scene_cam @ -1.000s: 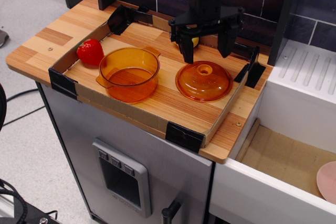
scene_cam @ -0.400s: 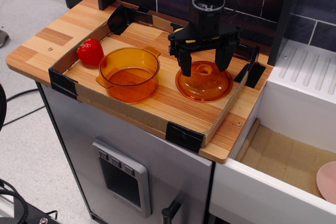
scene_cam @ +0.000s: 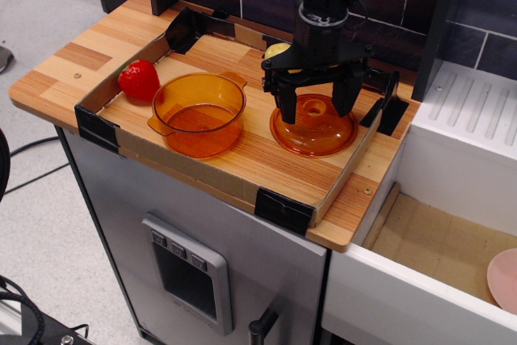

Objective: Put lid on pot

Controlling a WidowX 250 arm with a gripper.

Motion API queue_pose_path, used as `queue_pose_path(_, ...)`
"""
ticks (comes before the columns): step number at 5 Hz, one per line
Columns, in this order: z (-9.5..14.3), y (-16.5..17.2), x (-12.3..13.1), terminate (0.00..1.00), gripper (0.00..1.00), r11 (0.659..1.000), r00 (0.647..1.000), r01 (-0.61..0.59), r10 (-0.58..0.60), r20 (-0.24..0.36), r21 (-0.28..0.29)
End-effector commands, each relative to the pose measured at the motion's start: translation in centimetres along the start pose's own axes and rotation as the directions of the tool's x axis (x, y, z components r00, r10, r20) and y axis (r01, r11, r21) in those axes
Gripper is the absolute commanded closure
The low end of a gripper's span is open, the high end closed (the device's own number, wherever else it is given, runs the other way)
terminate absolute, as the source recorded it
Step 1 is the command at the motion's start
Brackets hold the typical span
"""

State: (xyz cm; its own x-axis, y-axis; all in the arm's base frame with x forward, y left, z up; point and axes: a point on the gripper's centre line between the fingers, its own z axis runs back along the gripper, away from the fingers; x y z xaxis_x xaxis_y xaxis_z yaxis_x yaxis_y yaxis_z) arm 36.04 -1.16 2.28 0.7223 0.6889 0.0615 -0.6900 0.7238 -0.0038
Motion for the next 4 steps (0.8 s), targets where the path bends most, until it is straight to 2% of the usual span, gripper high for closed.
queue_pose_path(1, 1.4, -0.7, 0.6, 0.0, 1.0, 1.0, 1.0, -0.008, 0.009, 0.03, -0.024)
queue_pose_path(2, 1.4, -0.6, 0.7, 0.0, 1.0, 1.0, 0.999, -0.006, 0.007, 0.049, -0.014)
queue_pose_path(3, 3.3, -0.5, 1.1, 0.0, 1.0, 0.999, 0.999, -0.03, 0.031, 0.023, -0.041)
queue_pose_path(4, 6.5, 0.2, 1.2, 0.0, 1.0, 0.993, 0.999, -0.051, 0.052, 0.012, -0.104)
